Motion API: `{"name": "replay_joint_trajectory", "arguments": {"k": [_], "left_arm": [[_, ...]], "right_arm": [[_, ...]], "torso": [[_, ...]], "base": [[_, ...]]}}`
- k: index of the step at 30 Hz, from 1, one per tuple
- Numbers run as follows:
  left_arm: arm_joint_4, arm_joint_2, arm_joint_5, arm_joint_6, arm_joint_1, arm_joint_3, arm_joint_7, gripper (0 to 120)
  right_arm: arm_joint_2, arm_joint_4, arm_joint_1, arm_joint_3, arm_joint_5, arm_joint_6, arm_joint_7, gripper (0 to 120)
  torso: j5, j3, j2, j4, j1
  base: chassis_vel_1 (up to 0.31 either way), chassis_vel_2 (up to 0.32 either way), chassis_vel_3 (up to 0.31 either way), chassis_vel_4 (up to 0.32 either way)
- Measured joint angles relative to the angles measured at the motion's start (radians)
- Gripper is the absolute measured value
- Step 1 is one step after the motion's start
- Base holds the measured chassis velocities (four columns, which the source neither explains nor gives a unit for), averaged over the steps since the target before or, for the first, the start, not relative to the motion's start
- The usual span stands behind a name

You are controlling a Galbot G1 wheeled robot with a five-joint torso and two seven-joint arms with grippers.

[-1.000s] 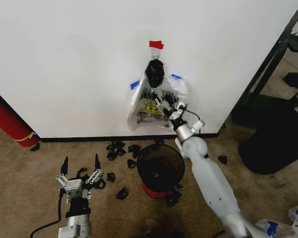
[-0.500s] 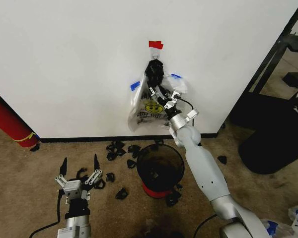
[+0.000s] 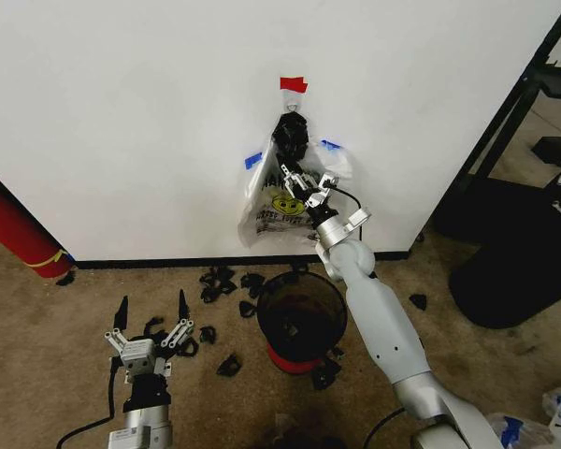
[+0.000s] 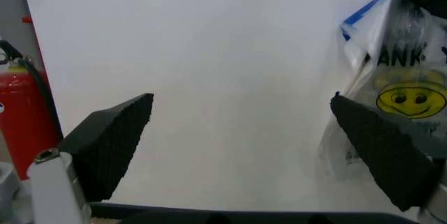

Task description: Pick up the garbage bag from the wall and place it over the trash bin.

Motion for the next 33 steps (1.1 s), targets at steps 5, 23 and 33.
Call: {"name": "replay_joint_trajectory", "arguments": {"k": [5,23,33], "left_arm": [[-0.011,0.002,-0.002,0.007,0.006,0.009,-0.001,100],[-0.035,0.004,-0.010,0.009,0.012,0.009,-0.005,100],[-0.039,0.011,-0.010,0.002,0.009,0.021,-0.006,100]], "right_arm": [[0.006,0.008,-0.001,0.005,0.006,-0.001,0.024,11],[-0.020,0.118,-0.094,0.005,-0.030,0.014,0.060,0],[-0.064,0.286,-0.273,0.019,-0.076,0.019,0.059,0]], "torso": [[0.0000,0.000,0.000,0.0000,0.000],[0.0000,0.000,0.000,0.0000,0.000],[0.0003,0.000,0.000,-0.0001,0.000]], "base": [[0.000,0.000,0.000,0.000],[0.000,0.000,0.000,0.000],[0.000,0.000,0.000,0.000]]}}
